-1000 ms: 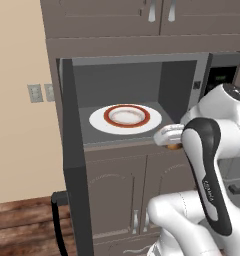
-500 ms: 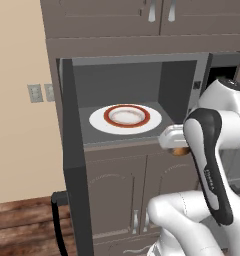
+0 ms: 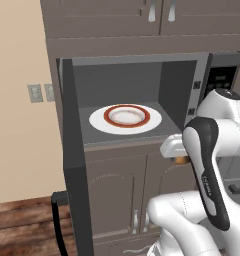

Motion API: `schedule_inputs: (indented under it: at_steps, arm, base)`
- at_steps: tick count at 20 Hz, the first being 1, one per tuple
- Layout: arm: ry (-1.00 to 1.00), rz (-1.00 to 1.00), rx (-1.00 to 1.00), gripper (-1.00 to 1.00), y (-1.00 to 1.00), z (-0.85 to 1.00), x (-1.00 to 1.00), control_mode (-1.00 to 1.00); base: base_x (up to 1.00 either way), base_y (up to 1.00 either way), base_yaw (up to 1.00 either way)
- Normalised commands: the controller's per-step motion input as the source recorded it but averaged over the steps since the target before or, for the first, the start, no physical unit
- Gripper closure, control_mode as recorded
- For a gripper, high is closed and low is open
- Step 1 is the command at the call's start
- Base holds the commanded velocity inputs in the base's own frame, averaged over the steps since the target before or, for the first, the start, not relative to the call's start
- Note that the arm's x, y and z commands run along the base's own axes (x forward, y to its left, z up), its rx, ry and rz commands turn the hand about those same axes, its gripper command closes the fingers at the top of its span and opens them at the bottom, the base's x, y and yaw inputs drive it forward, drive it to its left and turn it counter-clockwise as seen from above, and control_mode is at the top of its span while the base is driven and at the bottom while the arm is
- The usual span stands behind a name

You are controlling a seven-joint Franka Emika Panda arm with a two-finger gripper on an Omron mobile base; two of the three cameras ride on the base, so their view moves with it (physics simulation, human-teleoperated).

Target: Retrieve the reheated potato from the microwave, then place the potato, cheese, and condiment on the cutting board.

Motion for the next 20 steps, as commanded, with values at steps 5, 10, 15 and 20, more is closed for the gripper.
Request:
schedule_inputs:
  at_steps: [5, 10, 15, 20]
  arm:
    - [0.00, 0.00, 0.00, 1.00, 0.00, -0.14, 0.00, -1.00]
    - [0.00, 0.00, 0.00, 1.00, 0.00, 0.00, 0.00, -1.00]
    - [0.00, 0.00, 0.00, 1.00, 0.00, 0.00, 0.00, -1.00]
    - [0.00, 0.00, 0.00, 1.00, 0.00, 0.00, 0.00, -1.00]
  base:
    - [0.00, 0.00, 0.00]
    - [0.00, 0.00, 0.00]
    - [0.00, 0.00, 0.00]
    - [0.00, 0.00, 0.00]
